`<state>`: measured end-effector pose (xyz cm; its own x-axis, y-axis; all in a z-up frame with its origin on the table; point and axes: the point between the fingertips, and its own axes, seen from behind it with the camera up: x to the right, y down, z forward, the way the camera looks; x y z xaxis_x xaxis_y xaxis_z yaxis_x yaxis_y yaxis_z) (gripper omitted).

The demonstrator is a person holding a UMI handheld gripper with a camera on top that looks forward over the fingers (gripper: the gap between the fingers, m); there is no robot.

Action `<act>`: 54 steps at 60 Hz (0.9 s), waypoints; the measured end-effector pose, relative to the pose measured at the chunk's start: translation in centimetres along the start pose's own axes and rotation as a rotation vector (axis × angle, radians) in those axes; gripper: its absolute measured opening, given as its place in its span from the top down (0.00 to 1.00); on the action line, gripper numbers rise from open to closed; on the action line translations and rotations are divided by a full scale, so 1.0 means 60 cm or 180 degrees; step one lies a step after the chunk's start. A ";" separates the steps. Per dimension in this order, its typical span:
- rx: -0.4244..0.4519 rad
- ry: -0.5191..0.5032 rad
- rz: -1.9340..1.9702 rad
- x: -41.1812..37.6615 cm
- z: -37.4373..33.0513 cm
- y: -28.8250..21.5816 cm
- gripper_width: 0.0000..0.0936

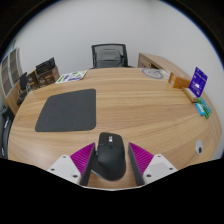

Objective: Arrange mouse

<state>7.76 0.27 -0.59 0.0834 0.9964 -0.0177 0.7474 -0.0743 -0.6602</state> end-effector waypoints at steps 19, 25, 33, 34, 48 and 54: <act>-0.0083 -0.0042 -0.0021 0.002 0.003 0.004 0.58; -0.0058 -0.0013 0.0025 0.003 0.003 0.003 0.59; -0.0127 -0.0012 0.0101 0.002 -0.005 0.012 0.59; -0.0129 -0.0001 0.0100 0.005 -0.008 0.011 0.60; 0.0115 -0.0017 0.0012 0.010 -0.066 -0.084 0.59; 0.0280 -0.0043 -0.0041 0.001 -0.079 -0.146 0.59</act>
<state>4.31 0.77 8.76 0.0648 0.9977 -0.0185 0.6876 -0.0581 -0.7237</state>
